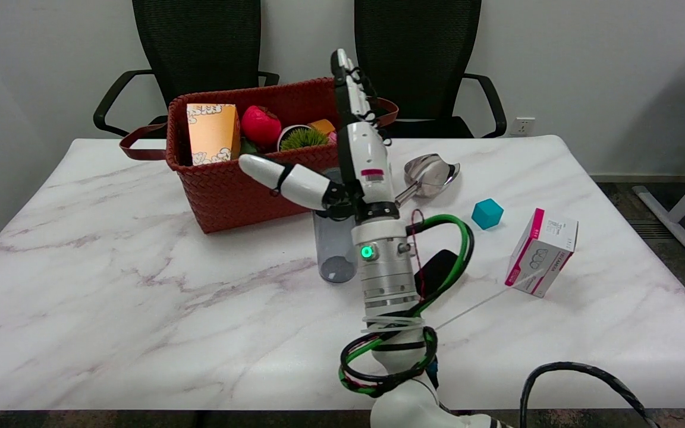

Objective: Pick up the black bottle.

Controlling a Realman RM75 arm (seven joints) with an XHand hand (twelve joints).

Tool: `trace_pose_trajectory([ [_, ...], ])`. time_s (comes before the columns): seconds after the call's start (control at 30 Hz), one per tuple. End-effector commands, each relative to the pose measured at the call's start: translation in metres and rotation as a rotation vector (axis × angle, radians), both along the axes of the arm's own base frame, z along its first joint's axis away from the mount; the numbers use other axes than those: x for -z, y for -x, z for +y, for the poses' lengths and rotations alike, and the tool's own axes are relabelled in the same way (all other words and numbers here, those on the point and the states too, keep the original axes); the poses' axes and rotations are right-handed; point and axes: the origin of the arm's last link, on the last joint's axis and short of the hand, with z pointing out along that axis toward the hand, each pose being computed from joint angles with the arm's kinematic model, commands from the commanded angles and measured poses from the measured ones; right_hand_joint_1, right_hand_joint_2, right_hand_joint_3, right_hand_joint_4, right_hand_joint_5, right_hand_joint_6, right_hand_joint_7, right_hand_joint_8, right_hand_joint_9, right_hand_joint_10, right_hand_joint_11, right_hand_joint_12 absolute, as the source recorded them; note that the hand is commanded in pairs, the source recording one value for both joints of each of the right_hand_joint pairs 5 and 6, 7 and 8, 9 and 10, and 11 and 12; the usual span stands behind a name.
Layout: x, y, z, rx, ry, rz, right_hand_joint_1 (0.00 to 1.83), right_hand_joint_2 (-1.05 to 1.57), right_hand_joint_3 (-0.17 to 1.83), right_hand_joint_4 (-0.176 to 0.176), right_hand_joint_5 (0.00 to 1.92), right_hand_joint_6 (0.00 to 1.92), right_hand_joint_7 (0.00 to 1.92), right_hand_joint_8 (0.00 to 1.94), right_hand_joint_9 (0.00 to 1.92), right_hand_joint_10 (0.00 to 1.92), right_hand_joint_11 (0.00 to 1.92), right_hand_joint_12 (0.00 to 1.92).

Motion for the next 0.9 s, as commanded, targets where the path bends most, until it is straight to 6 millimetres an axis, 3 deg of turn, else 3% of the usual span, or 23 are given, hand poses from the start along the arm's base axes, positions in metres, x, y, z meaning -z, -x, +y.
trace_pose_trajectory([
  [0.03,-0.044,0.014,0.018,0.053,0.079,-0.095,0.84,0.67,-0.17,0.000,0.00,0.00,0.00,0.00,0.00,0.00,0.00,0.00],
  [0.53,-0.057,0.029,0.036,0.101,0.090,-0.147,0.75,0.74,-0.17,0.000,0.00,0.00,0.00,0.00,0.00,0.00,0.00,0.00],
  [0.9,-0.061,0.045,0.038,0.177,0.079,-0.193,0.72,0.77,-0.17,0.000,0.00,0.00,0.00,0.00,0.00,0.00,0.00,0.00],
])
